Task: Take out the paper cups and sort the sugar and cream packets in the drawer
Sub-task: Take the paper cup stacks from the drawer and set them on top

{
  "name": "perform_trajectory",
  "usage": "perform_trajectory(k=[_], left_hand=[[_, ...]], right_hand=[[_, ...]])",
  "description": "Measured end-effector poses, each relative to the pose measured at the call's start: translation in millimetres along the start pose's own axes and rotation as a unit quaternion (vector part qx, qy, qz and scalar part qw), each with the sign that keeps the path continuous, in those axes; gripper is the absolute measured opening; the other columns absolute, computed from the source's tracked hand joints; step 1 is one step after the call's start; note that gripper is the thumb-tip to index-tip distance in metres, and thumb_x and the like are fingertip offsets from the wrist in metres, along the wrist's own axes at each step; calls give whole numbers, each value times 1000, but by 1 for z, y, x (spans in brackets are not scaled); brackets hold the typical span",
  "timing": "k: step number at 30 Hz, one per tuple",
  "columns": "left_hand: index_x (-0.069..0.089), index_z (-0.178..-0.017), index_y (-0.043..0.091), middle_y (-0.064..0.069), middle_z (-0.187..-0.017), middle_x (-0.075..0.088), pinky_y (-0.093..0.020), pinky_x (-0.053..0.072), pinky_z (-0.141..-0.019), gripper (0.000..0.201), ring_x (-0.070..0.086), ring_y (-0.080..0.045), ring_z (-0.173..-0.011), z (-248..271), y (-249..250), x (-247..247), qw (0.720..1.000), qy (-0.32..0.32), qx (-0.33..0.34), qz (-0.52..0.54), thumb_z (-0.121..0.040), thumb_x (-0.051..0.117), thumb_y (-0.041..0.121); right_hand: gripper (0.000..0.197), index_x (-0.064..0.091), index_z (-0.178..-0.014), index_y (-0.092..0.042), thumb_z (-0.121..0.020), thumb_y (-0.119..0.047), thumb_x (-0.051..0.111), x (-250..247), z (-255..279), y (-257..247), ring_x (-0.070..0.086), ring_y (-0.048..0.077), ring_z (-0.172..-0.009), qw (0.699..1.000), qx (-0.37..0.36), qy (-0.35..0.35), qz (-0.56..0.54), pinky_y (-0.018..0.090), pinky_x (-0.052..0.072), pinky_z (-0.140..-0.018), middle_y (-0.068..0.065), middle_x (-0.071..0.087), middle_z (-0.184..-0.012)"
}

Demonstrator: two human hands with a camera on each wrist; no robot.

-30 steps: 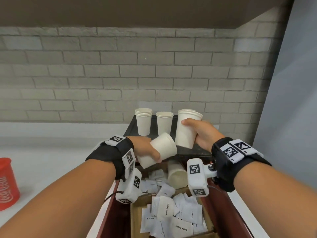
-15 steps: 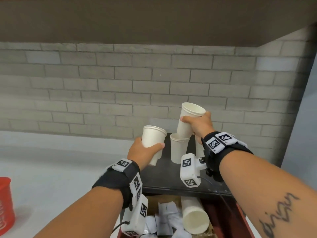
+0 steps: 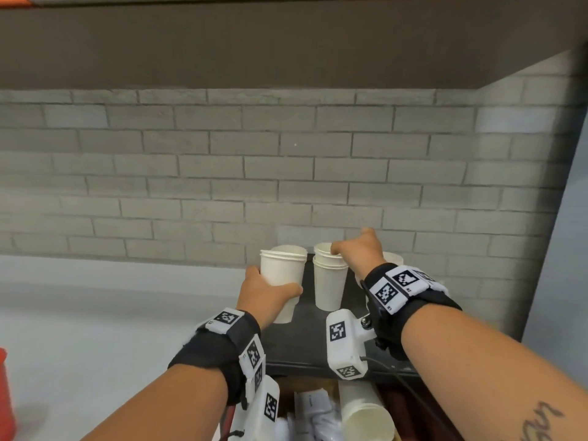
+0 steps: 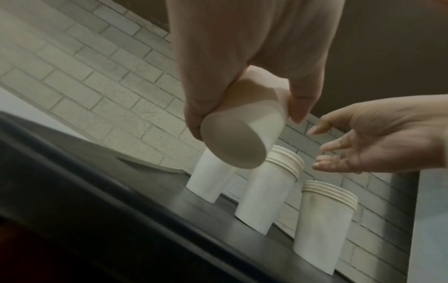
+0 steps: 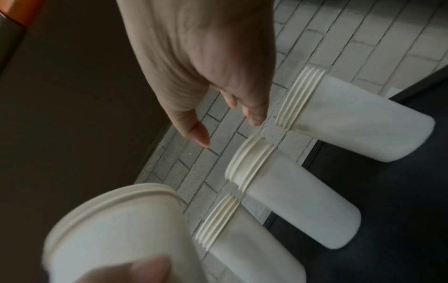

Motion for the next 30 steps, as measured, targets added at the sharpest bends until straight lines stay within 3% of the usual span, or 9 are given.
perform_trajectory(k=[3,7,9,14,18,21,23,27,30], left_hand=[[35,-112,12,-5,-101,51,-29,49,-60,56,55,-19,-85,7,5,8,999,-21,-1,32,-73,76,14],[29,-128,11,-3,-107,52,-27,53,-68,71,57,-19,-97,29,22,27,994,-73,18,85,-74,76,9],[27,-131,12,0,-107,55,-27,54,-76,79,58,-16,-99,44,32,44,984,-130,32,120,-70,78,3],[33,-131,23,-4,-123,55,-34,50,-93,72,57,-19,-113,83,38,71,963,-253,58,75,-74,74,3],[56,-108,20,-7,-112,63,-31,50,-89,25,60,-17,-102,105,5,76,960,-274,27,-45,-86,62,7],[69,-100,12,-3,-103,67,-24,49,-84,18,60,-13,-91,118,-29,94,914,-316,47,-250,-89,54,8],[66,-112,10,-5,-116,65,-24,46,-90,27,59,-17,-103,119,-47,101,876,-319,52,-359,-91,49,7],[26,-148,16,-13,-141,43,-35,41,-105,65,45,-29,-127,117,-70,116,809,-350,42,-471,-89,49,2],[9,-151,27,-12,-142,37,-43,37,-107,85,36,-34,-132,116,-81,129,747,-386,60,-538,-85,58,6]], right_hand=[[68,36,-139,-8,-79,-15,67,-5,28,3,45,29,-124,997,-10,-32,-65,35,40,-95,11,43,-137],[8,62,-94,-15,-86,-19,64,17,92,9,59,12,-96,963,6,-232,-137,27,45,-89,-2,64,-100],[15,61,-101,-17,-87,-11,62,19,113,13,64,10,-91,945,0,-279,-169,24,52,-79,0,68,-99],[39,59,-119,-11,-81,-4,66,-23,118,25,67,24,-94,959,-18,-199,-200,34,55,-72,11,69,-107],[33,60,-111,-14,-80,-8,68,-68,116,38,65,23,-91,965,-20,-128,-228,40,54,-77,6,69,-98],[35,59,-112,-15,-79,-7,68,-86,123,52,65,24,-93,966,-12,-107,-236,41,53,-81,8,69,-101],[28,60,-104,-18,-80,-5,66,-93,130,61,65,20,-87,966,-15,-108,-235,37,54,-76,4,69,-95],[33,60,-109,-17,-80,-3,66,-99,141,80,65,19,-87,960,-8,-106,-259,35,56,-75,5,69,-94],[34,60,-111,-16,-80,-4,66,-101,144,94,65,20,-88,955,6,-98,-280,38,55,-78,5,69,-96]])
Point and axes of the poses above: each hand's wrist, its own z-axis away from the middle knuckle, its own x-axis out of the palm, y = z × x, the point moved 9 cm from there along -z, towards the middle knuckle
